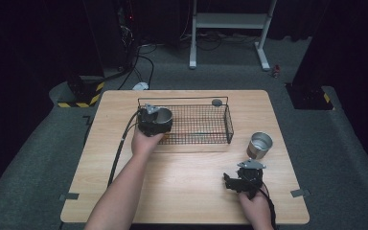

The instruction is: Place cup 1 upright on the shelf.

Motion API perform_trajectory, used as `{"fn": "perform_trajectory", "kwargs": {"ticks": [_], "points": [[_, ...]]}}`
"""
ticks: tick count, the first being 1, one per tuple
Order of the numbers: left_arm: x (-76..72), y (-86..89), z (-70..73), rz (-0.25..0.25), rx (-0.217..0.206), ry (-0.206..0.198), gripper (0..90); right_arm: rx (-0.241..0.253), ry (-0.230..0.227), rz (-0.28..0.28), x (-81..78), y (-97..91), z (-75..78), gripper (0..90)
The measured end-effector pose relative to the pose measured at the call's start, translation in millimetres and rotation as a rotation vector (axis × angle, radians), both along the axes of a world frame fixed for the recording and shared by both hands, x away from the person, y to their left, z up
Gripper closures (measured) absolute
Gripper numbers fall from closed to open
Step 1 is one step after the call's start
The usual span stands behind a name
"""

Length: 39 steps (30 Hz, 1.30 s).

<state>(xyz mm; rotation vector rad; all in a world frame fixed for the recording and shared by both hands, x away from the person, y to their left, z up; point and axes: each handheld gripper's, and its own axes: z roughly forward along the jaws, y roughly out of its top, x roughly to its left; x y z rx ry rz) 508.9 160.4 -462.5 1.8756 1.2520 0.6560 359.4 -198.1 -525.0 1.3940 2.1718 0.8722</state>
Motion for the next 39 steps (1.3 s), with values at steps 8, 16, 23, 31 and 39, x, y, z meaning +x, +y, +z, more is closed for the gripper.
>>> {"fn": "perform_trajectory", "kwargs": {"ticks": [8, 16, 23, 31, 39], "points": [[-2.0, 0.0, -0.2, -0.003, 0.048, 0.026, 13.4, 0.0, 0.0, 0.0, 0.0, 0.0, 0.0, 9.5], [0.3, -0.9, 0.0, -0.005, 0.08, 0.07, 14.7, 0.0, 0.0, 0.0, 0.0, 0.0, 0.0, 9.5], [1.8, -3.1, -0.5, 0.003, 0.077, 0.058, 15.0, 0.0, 0.0, 0.0, 0.0, 0.0, 0.0, 9.5], [1.5, -3.4, 3.2, 0.011, 0.092, 0.052, 6.3, 0.0, 0.0, 0.0, 0.0, 0.0, 0.0, 9.5], [-2.5, -2.2, 12.6, 0.005, 0.069, 0.031, 0.6, 0.0, 0.0, 0.0, 0.0, 0.0, 0.0, 9.5]]}}
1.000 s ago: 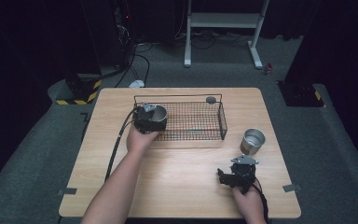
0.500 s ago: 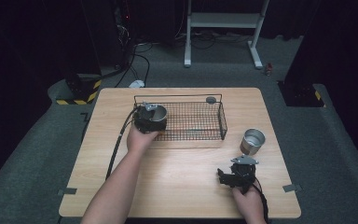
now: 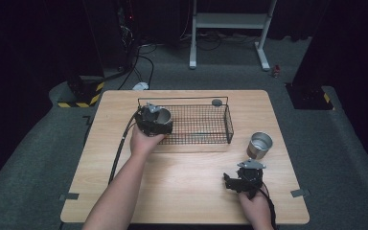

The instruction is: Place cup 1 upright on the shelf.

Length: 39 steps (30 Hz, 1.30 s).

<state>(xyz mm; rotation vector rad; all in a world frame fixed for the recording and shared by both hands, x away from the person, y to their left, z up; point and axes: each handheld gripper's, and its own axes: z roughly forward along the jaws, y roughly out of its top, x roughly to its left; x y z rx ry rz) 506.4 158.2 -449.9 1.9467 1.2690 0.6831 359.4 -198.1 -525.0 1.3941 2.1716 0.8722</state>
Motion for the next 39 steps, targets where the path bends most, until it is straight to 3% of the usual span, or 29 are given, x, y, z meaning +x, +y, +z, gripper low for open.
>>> {"fn": "perform_trajectory", "kwargs": {"ticks": [6, 17, 25, 39], "points": [[-0.2, 3.9, 3.3, 0.014, -0.017, 0.0, 0.6, 0.0, 0.0, 0.0, 0.0, 0.0, 0.0, 9.5], [-6.2, 5.2, 13.0, 0.013, -0.043, -0.039, 0.6, 0.0, 0.0, 0.0, 0.0, 0.0, 0.0, 9.5], [-10.4, 6.9, 17.8, -0.009, -0.062, -0.038, 1.8, 0.0, 0.0, 0.0, 0.0, 0.0, 0.0, 9.5], [-24.4, 15.1, 25.5, -0.018, -0.079, -0.071, 6.0, 0.001, 0.001, -0.001, -0.1, 0.1, 0.0, 9.5]]}}
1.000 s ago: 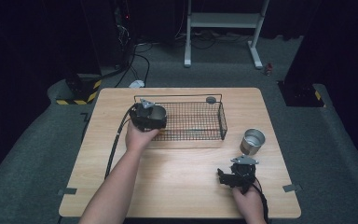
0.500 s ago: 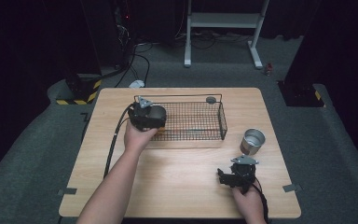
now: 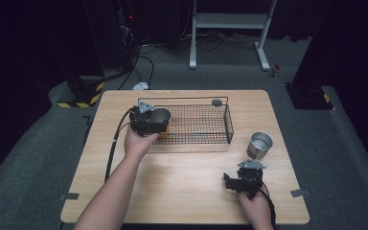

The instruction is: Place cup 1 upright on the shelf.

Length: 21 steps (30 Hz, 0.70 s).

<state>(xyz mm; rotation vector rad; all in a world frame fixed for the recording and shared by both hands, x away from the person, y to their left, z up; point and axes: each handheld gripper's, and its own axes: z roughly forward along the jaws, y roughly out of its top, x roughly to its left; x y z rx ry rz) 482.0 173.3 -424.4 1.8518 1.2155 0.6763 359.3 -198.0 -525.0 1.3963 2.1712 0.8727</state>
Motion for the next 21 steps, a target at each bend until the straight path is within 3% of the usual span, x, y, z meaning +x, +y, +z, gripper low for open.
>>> {"fn": "perform_trajectory", "kwargs": {"ticks": [9, 13, 18, 21], "points": [[-10.5, 0.3, 1.2, -0.002, 0.004, -0.007, 14.8, 0.0, 0.0, 0.0, 0.0, 0.0, 0.0, 9.5], [-16.4, 0.5, 2.0, -0.023, 0.002, -0.022, 15.5, 0.0, 0.0, 0.0, 0.0, 0.0, 0.0, 9.5], [-19.9, 2.2, 0.8, -0.047, -0.022, -0.008, 15.6, 0.0, 0.0, 0.0, 0.0, 0.0, 0.0, 9.5], [-22.7, 1.4, 0.3, -0.057, -0.003, -0.009, 15.6, 0.0, 0.0, 0.0, 0.0, 0.0, 0.0, 9.5]]}}
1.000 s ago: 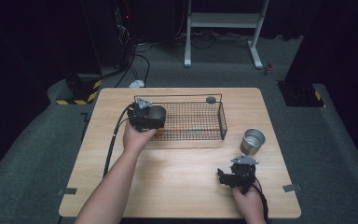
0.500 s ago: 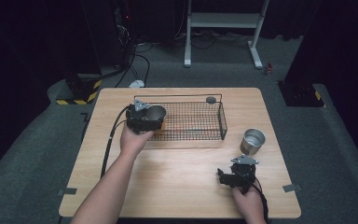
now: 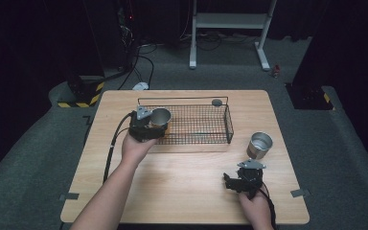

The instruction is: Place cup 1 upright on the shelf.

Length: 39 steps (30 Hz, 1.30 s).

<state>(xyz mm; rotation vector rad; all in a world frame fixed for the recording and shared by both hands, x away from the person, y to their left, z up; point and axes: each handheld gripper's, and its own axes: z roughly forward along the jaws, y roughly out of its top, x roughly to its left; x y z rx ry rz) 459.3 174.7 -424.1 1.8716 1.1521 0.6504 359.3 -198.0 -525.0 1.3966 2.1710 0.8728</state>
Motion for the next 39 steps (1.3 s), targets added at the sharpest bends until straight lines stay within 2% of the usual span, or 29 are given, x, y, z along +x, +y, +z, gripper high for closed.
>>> {"fn": "perform_trajectory", "kwargs": {"ticks": [4, 7, 10, 18, 25, 31, 39], "points": [[-3.2, 1.2, 0.5, -0.007, -0.007, 0.004, 15.5, 0.0, 0.0, 0.0, 0.0, 0.0, 0.0, 9.5], [-7.3, 2.9, 0.7, -0.021, -0.029, -0.001, 16.4, 0.0, 0.0, 0.0, 0.0, 0.0, 0.0, 9.5], [-12.5, 3.9, -0.1, -0.035, -0.013, -0.006, 16.4, 0.0, 0.0, 0.0, 0.0, 0.0, 0.0, 9.5], [-26.1, 10.3, -3.7, -0.009, -0.053, -0.002, 14.9, -0.001, -0.001, 0.001, 0.1, -0.1, 0.0, 9.5], [-36.8, 14.2, -7.6, -0.016, -0.049, -0.003, 15.0, -0.001, -0.001, 0.001, 0.1, -0.1, 0.0, 9.5], [-50.9, 23.2, -17.7, -0.021, -0.052, 0.042, 15.3, -0.001, -0.001, 0.001, 0.1, -0.1, 0.0, 9.5], [-67.6, 36.4, -29.0, -0.028, -0.042, 0.06, 15.4, -0.001, -0.001, 0.001, 0.1, -0.1, 0.0, 9.5]]}}
